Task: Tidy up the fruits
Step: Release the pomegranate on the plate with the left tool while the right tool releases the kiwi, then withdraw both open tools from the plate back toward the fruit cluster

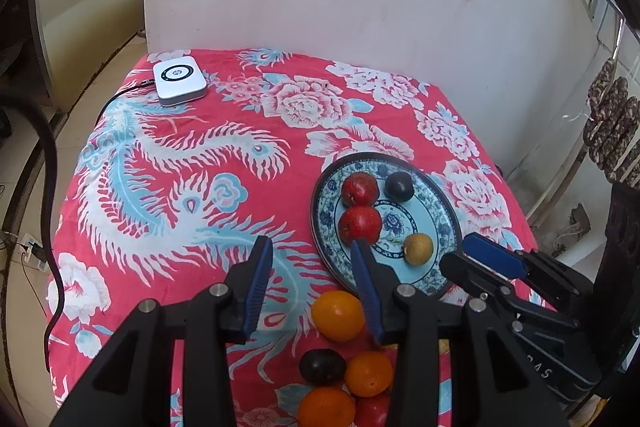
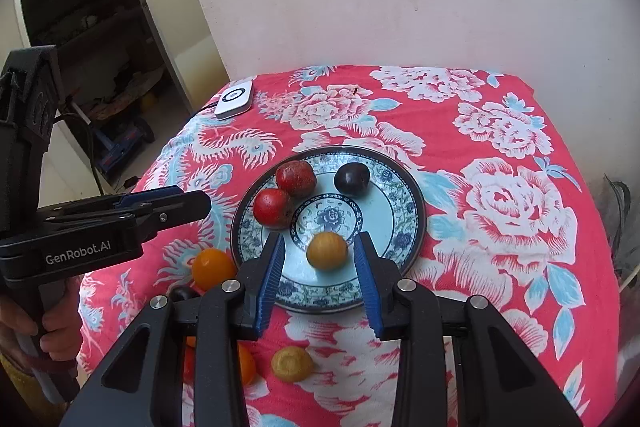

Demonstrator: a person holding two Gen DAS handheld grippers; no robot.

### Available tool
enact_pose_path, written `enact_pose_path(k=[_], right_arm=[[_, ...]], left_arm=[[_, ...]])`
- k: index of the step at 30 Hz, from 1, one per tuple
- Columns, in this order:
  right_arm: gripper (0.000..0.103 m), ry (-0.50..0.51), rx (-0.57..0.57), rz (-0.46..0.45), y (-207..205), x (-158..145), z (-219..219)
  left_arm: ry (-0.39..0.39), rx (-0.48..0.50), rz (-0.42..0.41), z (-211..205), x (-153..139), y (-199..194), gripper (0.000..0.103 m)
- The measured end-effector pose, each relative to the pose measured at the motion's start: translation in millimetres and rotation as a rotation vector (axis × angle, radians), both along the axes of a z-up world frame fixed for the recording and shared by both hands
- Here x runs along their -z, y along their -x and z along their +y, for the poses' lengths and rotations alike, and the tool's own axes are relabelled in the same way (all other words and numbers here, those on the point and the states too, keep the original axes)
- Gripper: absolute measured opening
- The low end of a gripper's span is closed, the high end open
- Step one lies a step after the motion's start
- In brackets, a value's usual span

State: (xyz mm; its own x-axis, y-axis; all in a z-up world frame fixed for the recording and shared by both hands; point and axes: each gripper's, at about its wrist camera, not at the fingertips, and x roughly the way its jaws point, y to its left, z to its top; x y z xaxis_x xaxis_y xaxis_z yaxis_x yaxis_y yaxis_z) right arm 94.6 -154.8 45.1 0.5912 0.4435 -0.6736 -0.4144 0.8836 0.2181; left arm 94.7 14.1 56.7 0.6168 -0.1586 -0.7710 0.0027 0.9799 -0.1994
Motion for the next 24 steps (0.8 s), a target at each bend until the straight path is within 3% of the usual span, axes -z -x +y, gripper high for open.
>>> enact_pose_path(k=[24], right_arm=[[0.037, 0.016, -0.015, 0.032, 36.4, 6.1, -9.8]], left_arm=[[-0.017, 0.045, 0.062, -14.3, 19.8, 21.0, 0.044]])
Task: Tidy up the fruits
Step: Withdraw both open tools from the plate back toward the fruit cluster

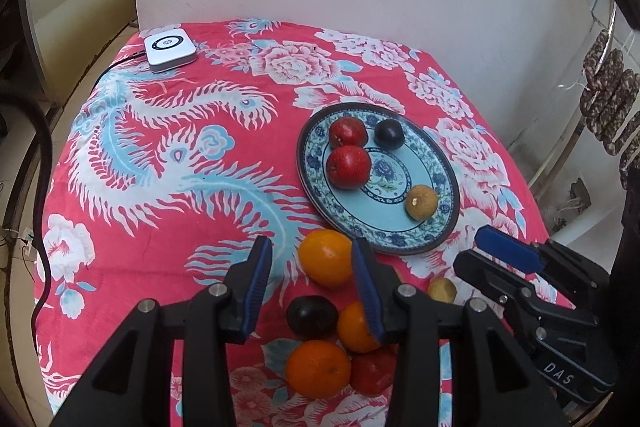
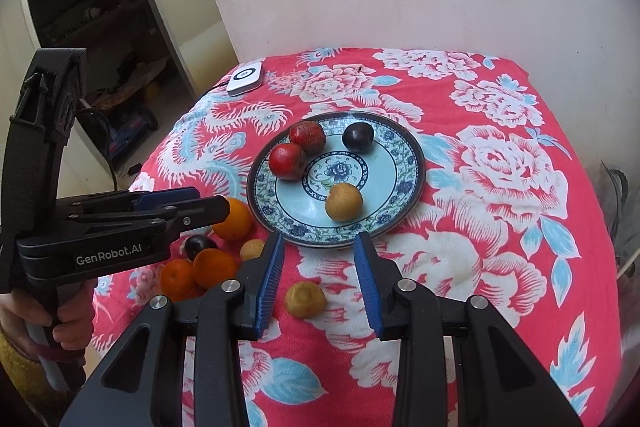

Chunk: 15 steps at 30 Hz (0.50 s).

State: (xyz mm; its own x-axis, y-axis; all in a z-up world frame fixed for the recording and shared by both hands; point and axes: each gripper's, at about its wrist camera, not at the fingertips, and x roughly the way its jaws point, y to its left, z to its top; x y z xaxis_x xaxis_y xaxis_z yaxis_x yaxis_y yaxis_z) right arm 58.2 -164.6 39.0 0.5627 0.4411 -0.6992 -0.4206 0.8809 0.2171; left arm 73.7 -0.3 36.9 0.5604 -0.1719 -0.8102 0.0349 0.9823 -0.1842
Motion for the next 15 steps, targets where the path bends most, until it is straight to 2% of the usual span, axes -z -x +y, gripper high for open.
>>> enact_pose_path(k=[15], right_arm=[[0.037, 0.017, -0.013, 0.031, 11.0, 10.2, -4.8]], left_arm=[[0.026, 0.026, 0.013, -8.3, 6.4, -0.3, 0.046]])
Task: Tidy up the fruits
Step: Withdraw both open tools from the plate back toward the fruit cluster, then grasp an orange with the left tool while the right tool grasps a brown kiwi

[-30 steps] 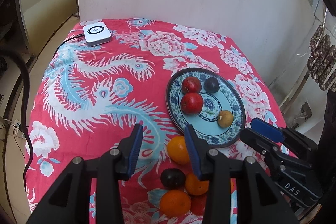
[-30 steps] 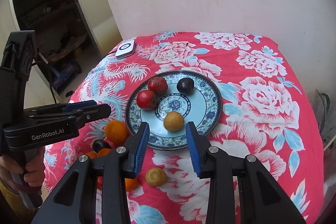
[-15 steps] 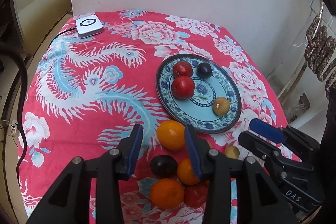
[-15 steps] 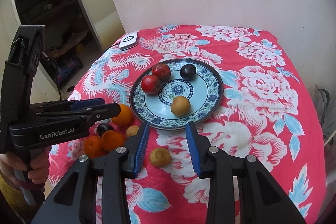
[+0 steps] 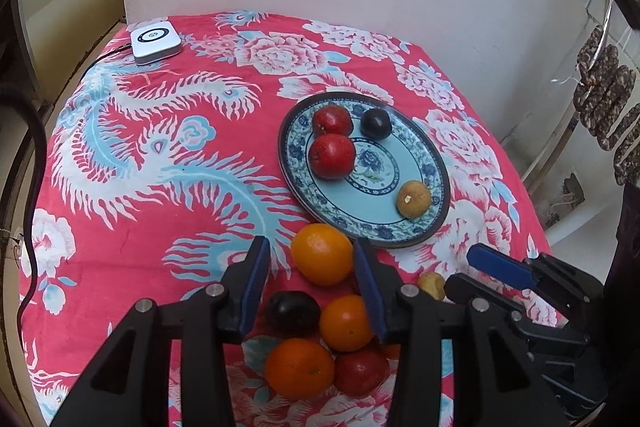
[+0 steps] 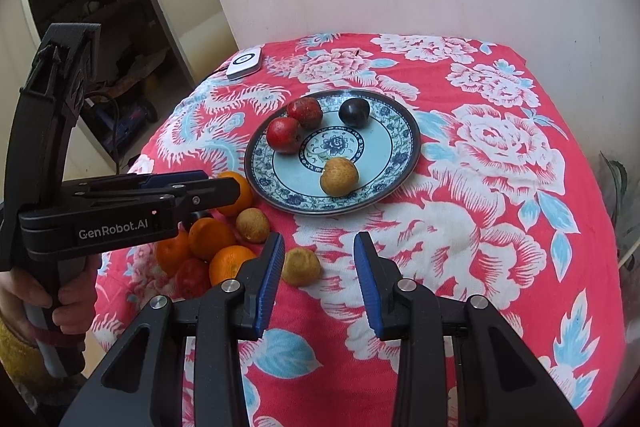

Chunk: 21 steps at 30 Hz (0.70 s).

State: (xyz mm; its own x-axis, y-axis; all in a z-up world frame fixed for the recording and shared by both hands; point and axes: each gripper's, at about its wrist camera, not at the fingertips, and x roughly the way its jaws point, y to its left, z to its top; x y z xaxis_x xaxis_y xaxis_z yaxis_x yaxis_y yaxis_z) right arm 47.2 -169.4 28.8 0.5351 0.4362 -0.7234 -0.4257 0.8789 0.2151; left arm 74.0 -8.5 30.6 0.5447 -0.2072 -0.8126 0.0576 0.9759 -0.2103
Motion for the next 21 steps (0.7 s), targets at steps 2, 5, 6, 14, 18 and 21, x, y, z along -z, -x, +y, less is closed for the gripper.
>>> enact_pose_path(k=[2, 5, 6, 14, 18, 21], right_arm=[[0.037, 0.001, -0.004, 0.004, 1.4, 1.3, -0.2], [0.037, 0.002, -0.007, 0.007, 2.9, 3.0, -0.1], [0.037, 0.002, -0.009, 0.009, 3.4, 3.3, -0.2], [0.037, 0.004, -0.017, 0.014, 4.7, 5.4, 0.8], [0.037, 0.002, -0.024, 0.016, 4.9, 6.1, 2.2], [0.037, -0.001, -0.031, 0.017, 4.8, 7.0, 3.1]], left_arm=[[0.002, 0.003, -0.001, -0.8, 0.6, 0.1, 0.046], [0.010, 0.007, 0.002, -1.4, 1.7, 0.0, 0.046], [0.014, 0.008, 0.004, -1.4, 2.2, -0.1, 0.046], [0.057, 0.023, 0.013, -2.2, 5.1, -0.8, 0.036], [0.060, 0.021, 0.012, -1.9, 4.7, -0.8, 0.035], [0.053, 0.016, 0.008, -1.5, 3.0, -0.2, 0.034]])
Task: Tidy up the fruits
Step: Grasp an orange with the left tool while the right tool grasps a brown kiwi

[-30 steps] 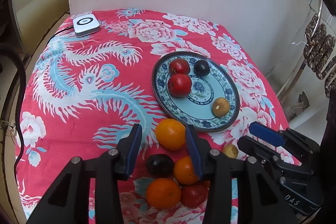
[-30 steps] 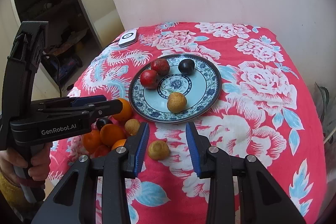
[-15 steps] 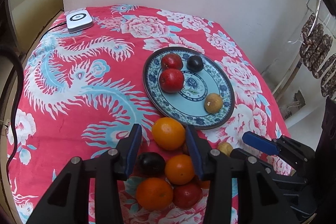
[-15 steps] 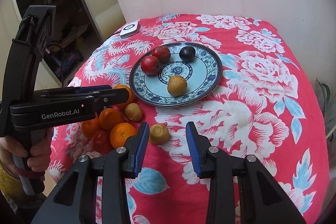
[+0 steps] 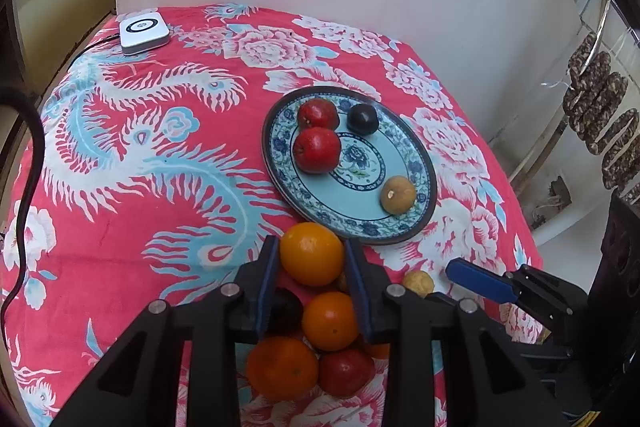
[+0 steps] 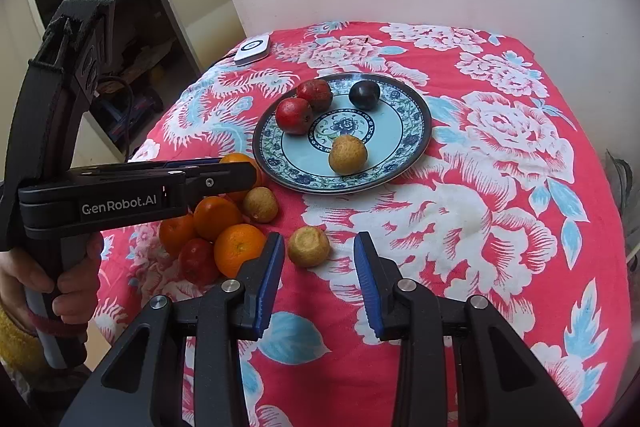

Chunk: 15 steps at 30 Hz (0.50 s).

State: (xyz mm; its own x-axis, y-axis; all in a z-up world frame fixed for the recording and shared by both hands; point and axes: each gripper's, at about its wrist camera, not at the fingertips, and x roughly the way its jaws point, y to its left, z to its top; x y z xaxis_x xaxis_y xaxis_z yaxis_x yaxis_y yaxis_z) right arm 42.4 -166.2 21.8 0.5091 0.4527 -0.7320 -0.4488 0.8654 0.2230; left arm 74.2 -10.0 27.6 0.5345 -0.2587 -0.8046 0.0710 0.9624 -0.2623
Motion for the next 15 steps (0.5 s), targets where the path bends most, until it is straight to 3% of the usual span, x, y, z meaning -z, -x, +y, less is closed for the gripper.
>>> enact_pose_path(k=[8, 15], right_arm=[[0.037, -0.015, -0.009, 0.003, -1.4, 4.8, 0.7], [0.029, -0.014, -0.031, 0.015, -3.2, 9.2, 5.2]], left_arm=[[-0.026, -0.024, -0.024, 5.3, -5.7, 5.8, 0.034], [-0.025, -0.038, -0.035, 7.5, -8.1, 9.2, 0.034]])
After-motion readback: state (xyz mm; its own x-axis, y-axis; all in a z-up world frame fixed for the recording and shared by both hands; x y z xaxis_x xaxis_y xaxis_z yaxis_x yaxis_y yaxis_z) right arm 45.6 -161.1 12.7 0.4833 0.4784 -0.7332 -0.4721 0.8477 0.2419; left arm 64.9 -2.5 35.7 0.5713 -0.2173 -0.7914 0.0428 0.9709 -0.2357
